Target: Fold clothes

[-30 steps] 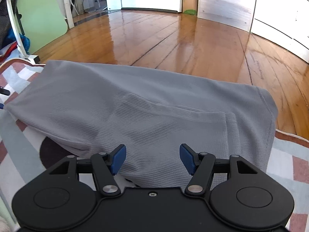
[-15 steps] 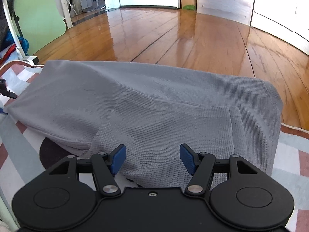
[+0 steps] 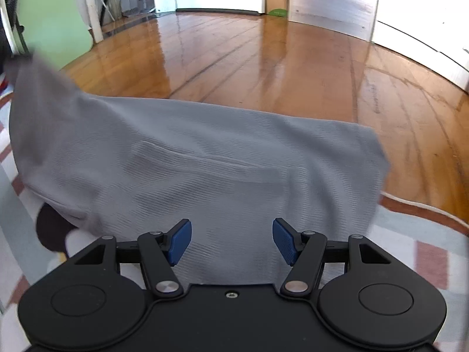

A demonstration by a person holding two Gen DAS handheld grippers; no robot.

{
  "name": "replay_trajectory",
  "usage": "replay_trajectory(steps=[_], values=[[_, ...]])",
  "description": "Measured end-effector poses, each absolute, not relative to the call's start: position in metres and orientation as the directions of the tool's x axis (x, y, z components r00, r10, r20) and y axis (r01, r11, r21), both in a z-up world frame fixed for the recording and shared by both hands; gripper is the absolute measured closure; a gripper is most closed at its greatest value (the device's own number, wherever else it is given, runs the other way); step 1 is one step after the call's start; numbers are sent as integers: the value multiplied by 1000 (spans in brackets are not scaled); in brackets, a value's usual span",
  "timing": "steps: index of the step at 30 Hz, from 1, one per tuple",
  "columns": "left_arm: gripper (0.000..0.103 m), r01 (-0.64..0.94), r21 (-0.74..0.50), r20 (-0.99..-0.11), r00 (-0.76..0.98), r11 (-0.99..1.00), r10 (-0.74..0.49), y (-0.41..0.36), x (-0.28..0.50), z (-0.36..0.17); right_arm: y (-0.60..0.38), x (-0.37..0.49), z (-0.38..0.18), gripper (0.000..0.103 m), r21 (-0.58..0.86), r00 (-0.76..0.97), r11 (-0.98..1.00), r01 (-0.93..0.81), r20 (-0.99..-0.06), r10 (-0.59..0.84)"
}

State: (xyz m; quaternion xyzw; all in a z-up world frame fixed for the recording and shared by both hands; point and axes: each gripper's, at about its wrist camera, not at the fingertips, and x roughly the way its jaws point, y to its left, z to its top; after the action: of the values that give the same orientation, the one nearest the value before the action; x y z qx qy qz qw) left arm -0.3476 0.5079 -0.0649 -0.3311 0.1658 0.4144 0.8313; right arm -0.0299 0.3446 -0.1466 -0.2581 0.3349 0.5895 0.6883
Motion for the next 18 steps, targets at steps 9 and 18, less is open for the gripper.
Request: replay_trajectory(steps=[9, 18], values=[[69, -560, -501, -685, 722, 660, 93, 452, -148, -140, 316, 16, -140, 36, 426, -112, 281, -860, -695, 710], [55, -651, -447, -740, 654, 613, 154, 476, -211, -161, 309, 33, -163, 36, 662, -300, 303, -686, -636, 711]])
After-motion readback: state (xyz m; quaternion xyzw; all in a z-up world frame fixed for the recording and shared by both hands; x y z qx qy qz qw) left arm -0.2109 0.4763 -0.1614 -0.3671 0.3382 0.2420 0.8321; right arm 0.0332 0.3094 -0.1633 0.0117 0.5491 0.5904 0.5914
